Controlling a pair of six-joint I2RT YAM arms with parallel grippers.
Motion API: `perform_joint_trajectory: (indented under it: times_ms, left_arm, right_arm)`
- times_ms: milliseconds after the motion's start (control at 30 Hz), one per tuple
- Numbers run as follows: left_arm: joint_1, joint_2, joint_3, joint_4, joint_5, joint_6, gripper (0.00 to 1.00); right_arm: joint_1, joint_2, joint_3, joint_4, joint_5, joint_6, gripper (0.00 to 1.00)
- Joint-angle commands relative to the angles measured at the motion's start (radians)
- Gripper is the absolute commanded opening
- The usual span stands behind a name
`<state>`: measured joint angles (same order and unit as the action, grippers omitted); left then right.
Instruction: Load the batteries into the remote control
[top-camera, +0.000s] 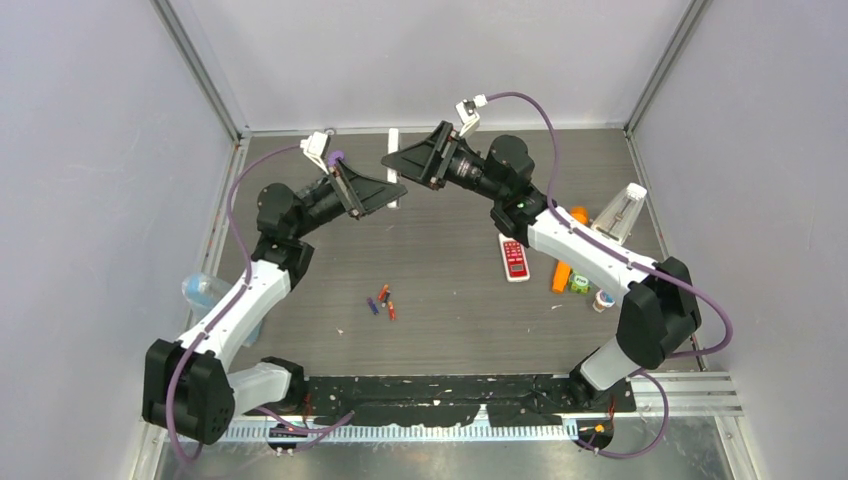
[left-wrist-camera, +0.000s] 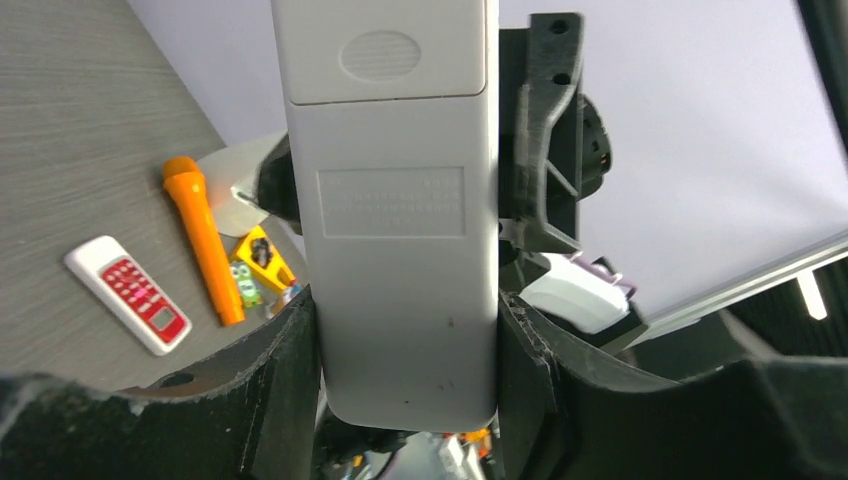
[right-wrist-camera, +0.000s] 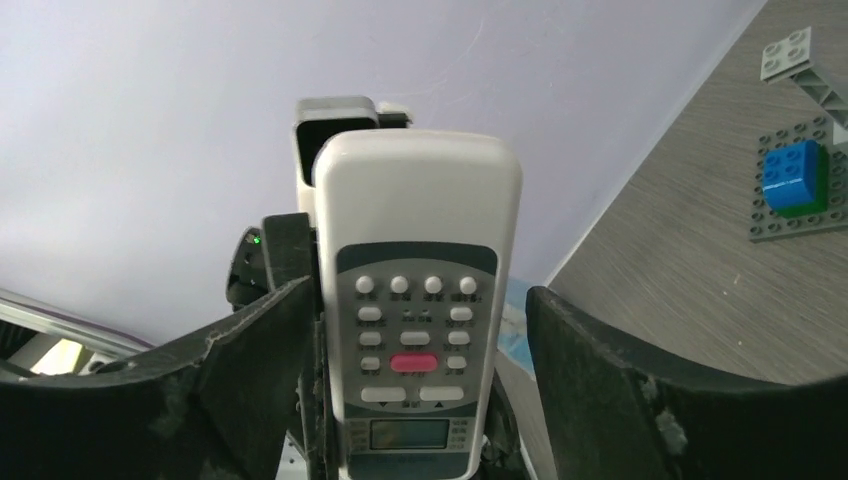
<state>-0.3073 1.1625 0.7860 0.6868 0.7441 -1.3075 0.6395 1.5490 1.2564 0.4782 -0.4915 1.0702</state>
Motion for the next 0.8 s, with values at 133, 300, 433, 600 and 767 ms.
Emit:
perform_joint_trajectory:
  times_ms: [133,300,433,600,767]
  left_arm:
    - [-0.009,-0.066,0.24,-0.654,0.035,0.757,0.0]
    - [-0.023,-0.131,0.347,-0.992,-0.162,1.154,0.0]
    - [-0.037,-0.155,0.387,-1.075,-0.221,1.358,0.0]
    - [-0.115,-0.177,0.432,-1.111,-0.32,1.563,0.0]
    - [-0.165,-0.175,0.453,-1.102,-0.397,1.698,0.0]
  right_arm:
    - [-0.008,-0.12,0.031,-0.112,0.005,-0.181,0.98]
    - [-0.022,-0.174,0.148,-0.359,0.001,-0.375,0.97]
    - [-0.023,-0.164,0.283,-0.616,-0.027,-0.521,0.97]
    - [-0.02,-0.093,0.481,-0.863,-0.082,-0.617,0.97]
    - [0.0,-0.03,0.581,-1.023,-0.025,-0.692,0.97]
